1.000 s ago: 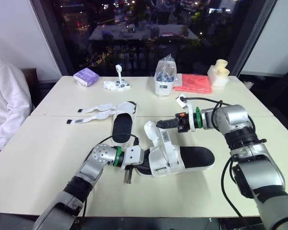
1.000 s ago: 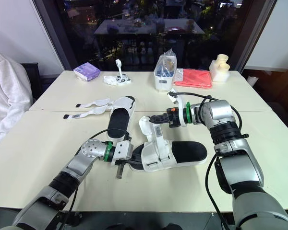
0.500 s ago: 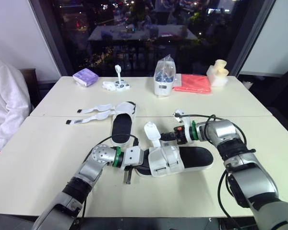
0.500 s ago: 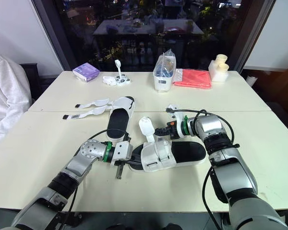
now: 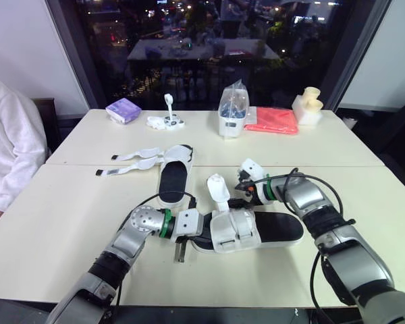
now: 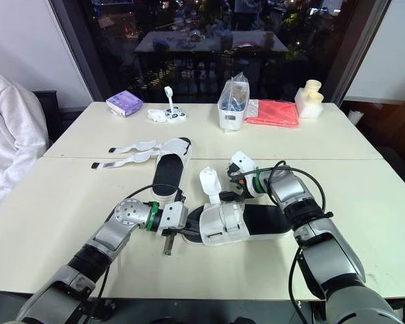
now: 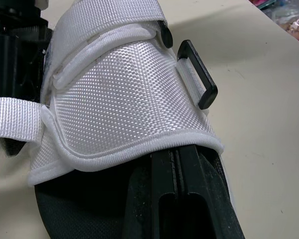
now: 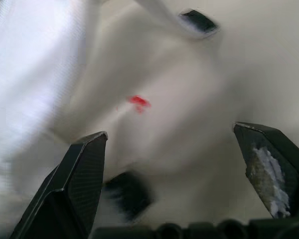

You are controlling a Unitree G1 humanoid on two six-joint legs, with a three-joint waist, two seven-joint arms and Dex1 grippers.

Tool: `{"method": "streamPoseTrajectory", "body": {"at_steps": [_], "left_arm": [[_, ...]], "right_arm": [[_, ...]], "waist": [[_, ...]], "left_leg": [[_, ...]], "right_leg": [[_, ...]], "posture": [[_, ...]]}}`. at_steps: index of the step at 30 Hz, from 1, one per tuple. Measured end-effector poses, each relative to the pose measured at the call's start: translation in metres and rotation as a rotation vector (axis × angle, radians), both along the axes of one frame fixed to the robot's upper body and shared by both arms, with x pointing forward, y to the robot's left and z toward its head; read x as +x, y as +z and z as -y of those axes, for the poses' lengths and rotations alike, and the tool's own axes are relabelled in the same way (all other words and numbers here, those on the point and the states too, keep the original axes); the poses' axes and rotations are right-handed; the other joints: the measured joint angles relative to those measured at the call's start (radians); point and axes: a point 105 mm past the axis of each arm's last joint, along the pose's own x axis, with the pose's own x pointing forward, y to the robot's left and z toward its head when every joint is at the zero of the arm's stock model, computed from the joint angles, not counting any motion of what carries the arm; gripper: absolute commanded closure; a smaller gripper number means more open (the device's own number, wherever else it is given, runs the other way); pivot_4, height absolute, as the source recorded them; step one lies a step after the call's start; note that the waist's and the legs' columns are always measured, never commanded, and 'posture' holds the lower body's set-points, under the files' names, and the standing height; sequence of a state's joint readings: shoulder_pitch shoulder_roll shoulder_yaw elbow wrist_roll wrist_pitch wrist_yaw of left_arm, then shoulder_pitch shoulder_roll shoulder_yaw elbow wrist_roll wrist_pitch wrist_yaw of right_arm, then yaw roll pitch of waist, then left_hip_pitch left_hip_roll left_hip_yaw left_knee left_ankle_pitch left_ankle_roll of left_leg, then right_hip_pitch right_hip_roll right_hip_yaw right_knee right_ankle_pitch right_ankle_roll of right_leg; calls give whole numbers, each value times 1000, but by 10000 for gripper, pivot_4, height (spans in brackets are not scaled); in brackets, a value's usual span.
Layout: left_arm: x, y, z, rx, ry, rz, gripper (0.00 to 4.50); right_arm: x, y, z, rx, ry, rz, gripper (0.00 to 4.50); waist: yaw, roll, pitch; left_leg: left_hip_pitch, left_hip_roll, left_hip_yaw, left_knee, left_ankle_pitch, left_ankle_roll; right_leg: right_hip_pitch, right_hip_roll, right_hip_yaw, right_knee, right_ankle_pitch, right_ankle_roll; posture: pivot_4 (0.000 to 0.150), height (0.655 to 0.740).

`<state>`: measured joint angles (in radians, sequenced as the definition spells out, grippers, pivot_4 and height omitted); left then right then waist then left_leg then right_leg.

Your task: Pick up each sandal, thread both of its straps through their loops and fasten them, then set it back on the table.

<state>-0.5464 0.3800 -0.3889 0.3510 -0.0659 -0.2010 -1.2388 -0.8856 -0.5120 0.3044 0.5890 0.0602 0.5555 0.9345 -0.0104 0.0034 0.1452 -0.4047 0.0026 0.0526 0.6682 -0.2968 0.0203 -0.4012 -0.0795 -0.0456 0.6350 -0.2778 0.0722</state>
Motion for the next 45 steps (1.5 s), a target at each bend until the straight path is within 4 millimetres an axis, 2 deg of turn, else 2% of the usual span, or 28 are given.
{"method": "streamPoseTrajectory", "body": {"at_steps": [4, 7, 11, 14, 18, 24, 30, 34, 41, 45], "left_arm": [[0, 0, -1, 2, 1, 1, 45000], [1, 0, -1, 3, 3, 0, 45000], [1, 1, -1, 3, 2, 3, 45000], [2, 1, 0, 3, -1, 1, 45000], [2, 1, 0, 7, -5, 0, 45000], [2, 1, 0, 6, -7, -1, 45000], [2, 0, 0, 4, -7, -2, 45000], [1, 0, 0, 3, -5, -4, 45000], [0, -1, 1, -5, 3, -2, 45000], [0, -1, 1, -7, 3, -1, 45000]], "right_arm": [[4, 8, 23, 36, -90, 0, 1121], [6, 31, 27, 119, -124, 3, 1121], [-3, 70, 12, 279, -83, -29, 1121], [-16, 81, -2, 373, -36, -115, 1121], [-25, 75, -16, 443, -21, -236, 1121], [-30, 62, -33, 460, 3, -322, 1121], [-38, 47, -65, 462, 83, -399, 1121], [-37, 40, -77, 489, 93, -454, 1121], [-28, 66, -103, 577, 156, -445, 1121], [-24, 69, -109, 625, 156, -462, 1121]], "waist": [[-1, 0, 0], [-1, 0, 0], [-1, 0, 0], [0, 0, 0], [-2, 0, 0], [-2, 0, 0], [-1, 0, 0], [-3, 0, 0], [-2, 0, 0], [-3, 0, 0]], "left_leg": [[0, 0, 0, 0, 0, 0], [0, 0, 0, 0, 1, 1], [0, 0, 0, 0, 0, 1], [0, 0, 0, 0, 0, 1], [0, 0, -1, 0, 0, 1], [0, 0, -1, 0, 1, 1], [-1, 0, -1, 0, 1, 1], [-1, -1, -1, 0, 1, 1], [-1, -2, -1, 0, 1, 1], [-1, -2, -1, 0, 1, 0]], "right_leg": [[0, 0, 0, 0, 0, 0], [0, 0, 0, 0, 0, 0], [0, 0, 0, 0, 0, 0], [0, 0, 0, 0, 0, 0], [0, -1, 0, 0, 0, 0], [0, -2, 0, 0, 0, 0], [0, -2, 0, 0, 0, 0], [-1, -3, 0, 0, 0, 0], [-1, -3, 0, 1, 0, 0], [-1, -3, 0, 1, 0, 0]], "posture": [[1500, 7400], [1500, 7400], [1500, 7400], [1500, 7400], [1500, 7400], [1500, 7400], [1500, 7400], [1500, 7400], [1500, 7400], [1500, 7400]]}}
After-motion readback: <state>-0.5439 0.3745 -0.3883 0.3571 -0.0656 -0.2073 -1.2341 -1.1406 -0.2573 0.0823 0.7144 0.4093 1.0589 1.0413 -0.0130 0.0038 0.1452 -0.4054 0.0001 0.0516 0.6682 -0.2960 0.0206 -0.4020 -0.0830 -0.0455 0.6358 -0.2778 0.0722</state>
